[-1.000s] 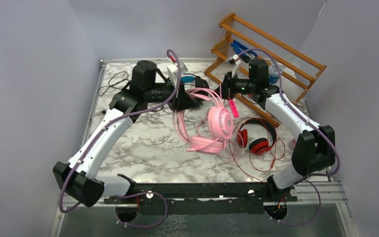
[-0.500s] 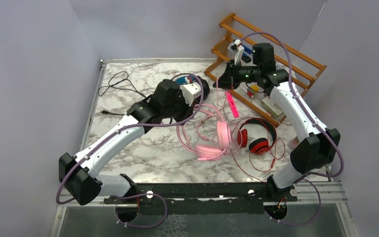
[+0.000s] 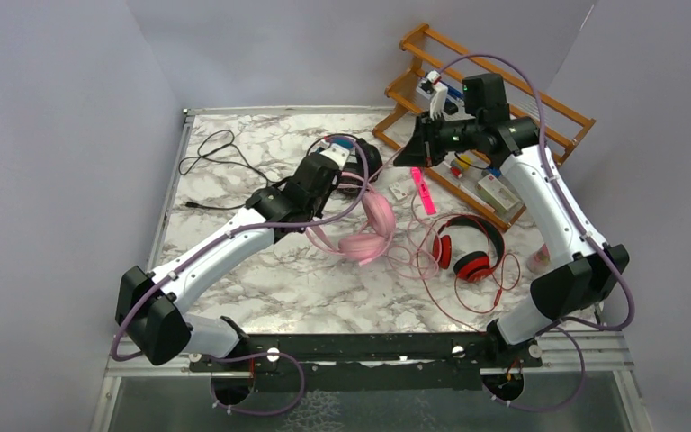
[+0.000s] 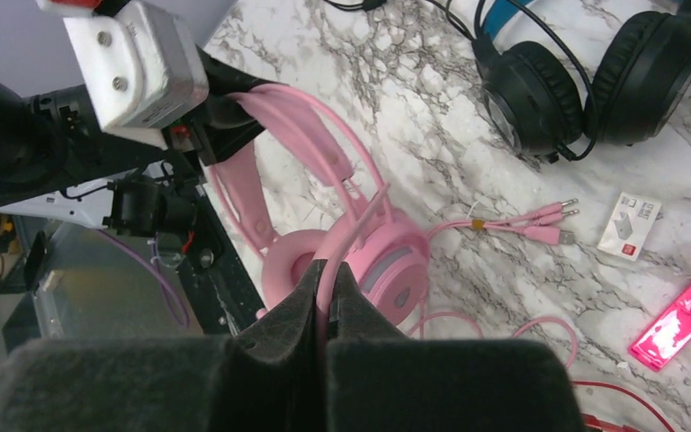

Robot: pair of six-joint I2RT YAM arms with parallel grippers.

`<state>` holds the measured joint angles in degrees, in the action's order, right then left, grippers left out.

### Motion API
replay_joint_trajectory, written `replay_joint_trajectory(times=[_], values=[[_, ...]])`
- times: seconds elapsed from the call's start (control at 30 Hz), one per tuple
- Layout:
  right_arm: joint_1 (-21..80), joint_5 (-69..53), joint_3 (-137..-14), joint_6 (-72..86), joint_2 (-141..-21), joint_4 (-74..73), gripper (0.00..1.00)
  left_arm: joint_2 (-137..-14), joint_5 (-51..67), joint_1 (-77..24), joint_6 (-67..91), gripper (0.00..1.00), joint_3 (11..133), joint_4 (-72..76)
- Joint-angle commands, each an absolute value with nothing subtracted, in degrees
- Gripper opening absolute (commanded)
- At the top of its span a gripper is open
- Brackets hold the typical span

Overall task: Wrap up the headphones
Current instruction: Wrap the headphones cable around the headphones.

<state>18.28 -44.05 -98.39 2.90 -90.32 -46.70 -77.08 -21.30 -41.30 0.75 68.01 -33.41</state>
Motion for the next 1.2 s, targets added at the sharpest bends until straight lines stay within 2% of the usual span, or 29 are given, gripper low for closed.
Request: replay_joint_trajectory(times=[0.0, 0.33, 0.47, 0.57, 0.67, 0.8, 1.0, 1.17], values=[[20.78, -47.74, -101.21, 4.19, -86.43, -47.86, 0.01, -78.11, -36.98, -41.35, 7.82, 0.00, 70.12, -35.30], [36.43, -41.86, -98.19, 19.09, -84.47, -36.82, 0.00, -86.48, -40.49, -35.99, 21.77, 0.00, 82.82, -37.13], [37.57, -38.57, -89.91, 26.14, -80.35, -25.60, 0.01, -89.04, -34.44, -30.92, 26.46, 0.00, 89.94, -38.56], [39.28, -37.43, -80.39, 30.54, -76.56, -12.90, 0.11, -89.32, -33.32, -30.11, 29.63, 0.00, 94.68, -38.51], [41.37, -35.12, -75.82, 29.32, -75.85, -3.75, 0.19, -90.06, -31.58, -30.06, 30.73, 0.00, 99.10, -38.56], [41.96, -29.76, -71.75, 26.96, -75.95, -0.79, 0.19, -89.38, -29.42, -29.90, 31.55, 0.00, 102.82, -38.76], [42.91, -27.89, -56.91, 26.32, -71.39, 16.74, 0.22, -87.70, -24.43, -29.62, 32.02, 0.00, 107.74, -39.14], [42.89, -26.36, -54.37, 25.39, -73.96, 18.36, 0.25, -86.24, -17.31, -29.53, 32.53, 0.00, 110.41, -39.54]])
